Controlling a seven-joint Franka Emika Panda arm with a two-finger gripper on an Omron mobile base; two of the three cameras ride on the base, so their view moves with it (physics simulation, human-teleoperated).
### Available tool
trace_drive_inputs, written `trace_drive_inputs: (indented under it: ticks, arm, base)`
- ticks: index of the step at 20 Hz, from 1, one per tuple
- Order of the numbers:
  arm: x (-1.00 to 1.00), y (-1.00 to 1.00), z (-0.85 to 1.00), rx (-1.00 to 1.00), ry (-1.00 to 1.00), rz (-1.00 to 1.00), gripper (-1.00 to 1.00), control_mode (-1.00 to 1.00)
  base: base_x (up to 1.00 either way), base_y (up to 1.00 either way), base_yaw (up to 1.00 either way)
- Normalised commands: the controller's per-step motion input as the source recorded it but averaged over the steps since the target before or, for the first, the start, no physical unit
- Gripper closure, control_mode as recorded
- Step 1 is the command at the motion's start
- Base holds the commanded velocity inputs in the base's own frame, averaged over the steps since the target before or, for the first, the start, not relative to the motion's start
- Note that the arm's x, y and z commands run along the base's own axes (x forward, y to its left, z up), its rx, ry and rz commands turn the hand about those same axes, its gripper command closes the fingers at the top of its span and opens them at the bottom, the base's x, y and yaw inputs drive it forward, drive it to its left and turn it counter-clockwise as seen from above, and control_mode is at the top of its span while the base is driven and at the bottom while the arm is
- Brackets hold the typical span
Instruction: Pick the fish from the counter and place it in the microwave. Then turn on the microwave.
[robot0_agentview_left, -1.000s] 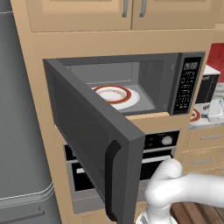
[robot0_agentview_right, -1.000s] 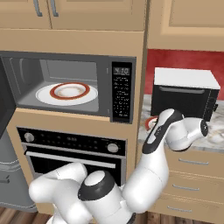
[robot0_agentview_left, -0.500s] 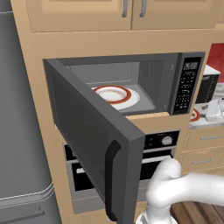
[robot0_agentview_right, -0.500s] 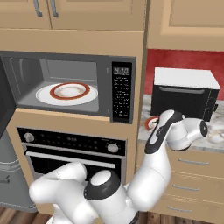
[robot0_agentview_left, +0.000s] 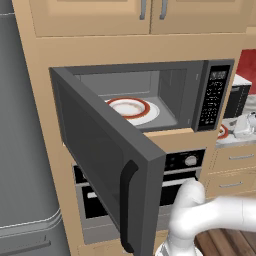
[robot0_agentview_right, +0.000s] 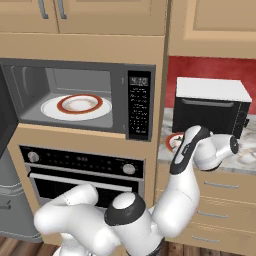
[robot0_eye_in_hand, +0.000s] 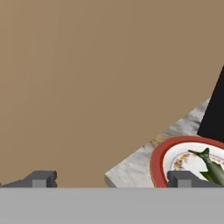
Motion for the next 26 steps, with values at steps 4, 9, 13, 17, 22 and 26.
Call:
trace_drive_inputs:
  ticks: [4,9,13,17,22,26]
  arm:
    - [0.17,-0.1,-0.11,0.0,0.02,0.0,-1.0,-1.0]
    - [0.16,-0.09,-0.12,0.0,0.0,0.0,-1.0,-1.0]
    - [0.14,-0.03,-0.14,0.0,0.0,0.0,-1.0,-1.0]
    - [0.14,-0.03,-0.12,0.0,0.0,-0.01,-1.0,-1.0]
    - [0.2,-0.08,-0.04,0.0,0.0,-0.01,-1.0,-1.0]
    - [0.22,-0.08,-0.06,0.0,0.0,-0.03,-1.0,-1.0]
  base:
    - [0.0,0.0,0.0]
    - [0.0,0.0,0.0]
    - [0.0,0.0,0.0]
    - [0.0,0.0,0.0]
    - [0.0,0.0,0.0]
    - [0.0,0.0,0.0]
